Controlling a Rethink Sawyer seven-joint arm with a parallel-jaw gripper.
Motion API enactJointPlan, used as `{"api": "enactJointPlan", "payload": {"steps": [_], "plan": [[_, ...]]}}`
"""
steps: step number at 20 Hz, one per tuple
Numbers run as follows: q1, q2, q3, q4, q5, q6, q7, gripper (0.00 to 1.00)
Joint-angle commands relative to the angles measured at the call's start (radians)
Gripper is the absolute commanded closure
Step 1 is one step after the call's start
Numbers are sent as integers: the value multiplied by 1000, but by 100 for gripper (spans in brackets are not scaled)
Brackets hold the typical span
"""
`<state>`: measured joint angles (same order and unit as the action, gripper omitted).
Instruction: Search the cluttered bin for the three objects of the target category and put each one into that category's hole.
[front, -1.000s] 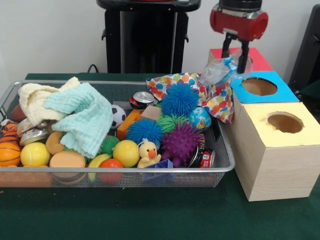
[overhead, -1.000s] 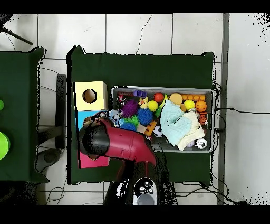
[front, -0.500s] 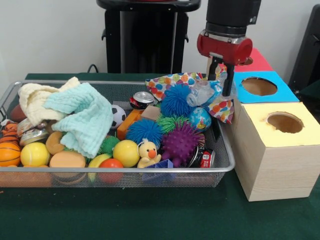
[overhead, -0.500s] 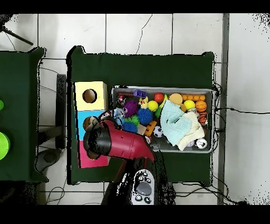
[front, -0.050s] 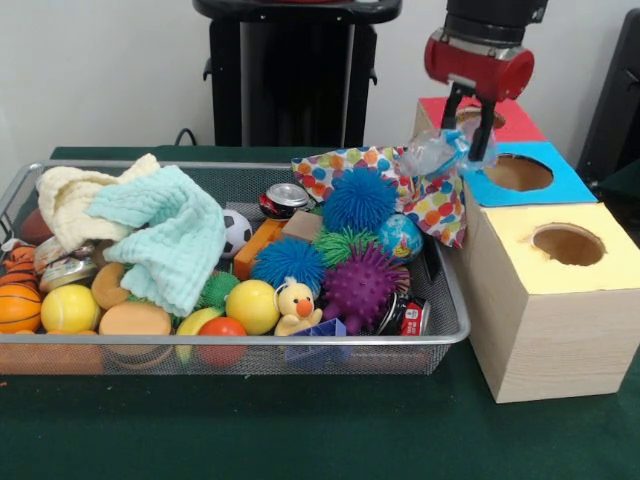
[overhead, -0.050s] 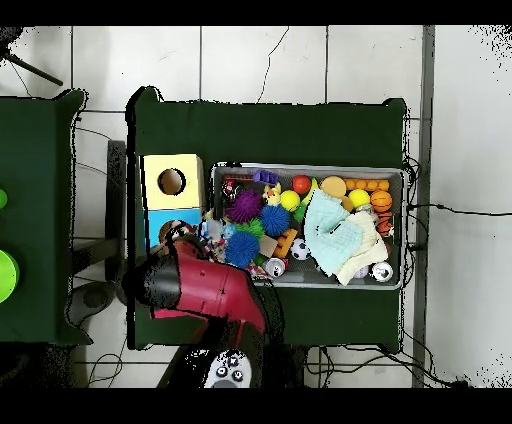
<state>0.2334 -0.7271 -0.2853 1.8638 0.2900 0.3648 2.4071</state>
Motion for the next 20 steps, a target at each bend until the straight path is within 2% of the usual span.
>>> {"api": "enactJointPlan", "payload": {"steps": [1, 3, 9, 14, 16, 20], "plan": [[83, -18, -12, -2, 101, 225, 342, 100], [88, -6, -11, 10, 119, 198, 333, 100], [93, -43, -46, -7, 122, 291, 300, 100], [88, 41, -12, 19, 157, 122, 293, 100], [57, 72, 25, 44, 167, 28, 260, 100], [32, 147, 48, 48, 162, -114, 247, 100]]}}
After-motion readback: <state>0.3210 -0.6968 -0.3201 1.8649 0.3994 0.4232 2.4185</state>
